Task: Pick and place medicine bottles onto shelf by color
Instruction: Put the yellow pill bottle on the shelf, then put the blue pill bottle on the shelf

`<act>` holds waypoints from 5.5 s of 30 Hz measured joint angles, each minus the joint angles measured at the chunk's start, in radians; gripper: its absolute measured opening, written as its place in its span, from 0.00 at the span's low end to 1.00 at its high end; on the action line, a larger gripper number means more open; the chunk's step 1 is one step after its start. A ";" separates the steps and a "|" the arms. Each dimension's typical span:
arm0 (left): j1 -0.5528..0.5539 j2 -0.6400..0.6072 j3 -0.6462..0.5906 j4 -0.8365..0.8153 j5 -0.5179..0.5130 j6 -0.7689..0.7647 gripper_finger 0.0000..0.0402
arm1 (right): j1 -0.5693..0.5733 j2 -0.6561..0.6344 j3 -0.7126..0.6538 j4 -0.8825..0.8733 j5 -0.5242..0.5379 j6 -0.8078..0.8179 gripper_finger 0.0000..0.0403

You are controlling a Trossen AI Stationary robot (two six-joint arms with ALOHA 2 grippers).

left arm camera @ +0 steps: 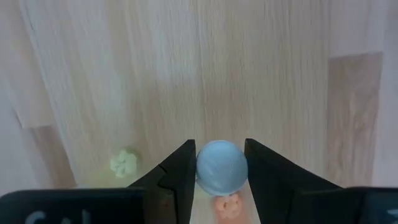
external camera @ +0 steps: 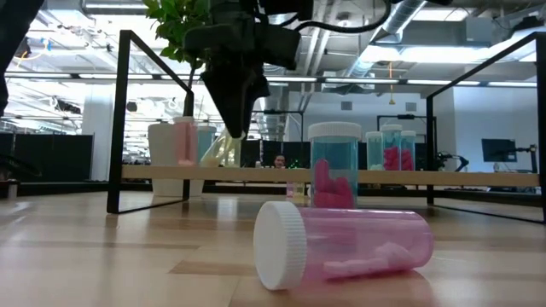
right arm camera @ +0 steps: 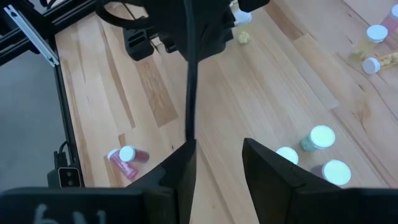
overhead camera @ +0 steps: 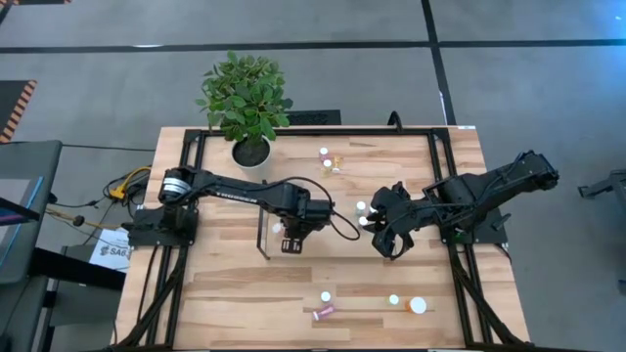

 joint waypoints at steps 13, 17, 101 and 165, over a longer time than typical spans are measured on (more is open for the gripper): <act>0.003 -0.062 0.000 0.096 -0.027 -0.003 0.26 | 0.000 0.000 0.000 0.006 0.000 0.000 0.38; 0.003 -0.062 -0.016 0.185 -0.027 -0.013 0.26 | 0.000 0.000 0.000 0.006 0.000 0.000 0.38; 0.101 0.030 -0.171 0.796 -0.040 -0.333 0.42 | 0.000 0.000 0.000 0.026 0.000 0.000 0.38; -0.421 -0.003 -0.168 0.747 -0.190 -0.421 0.58 | 0.000 0.000 0.000 0.050 -0.001 0.000 0.38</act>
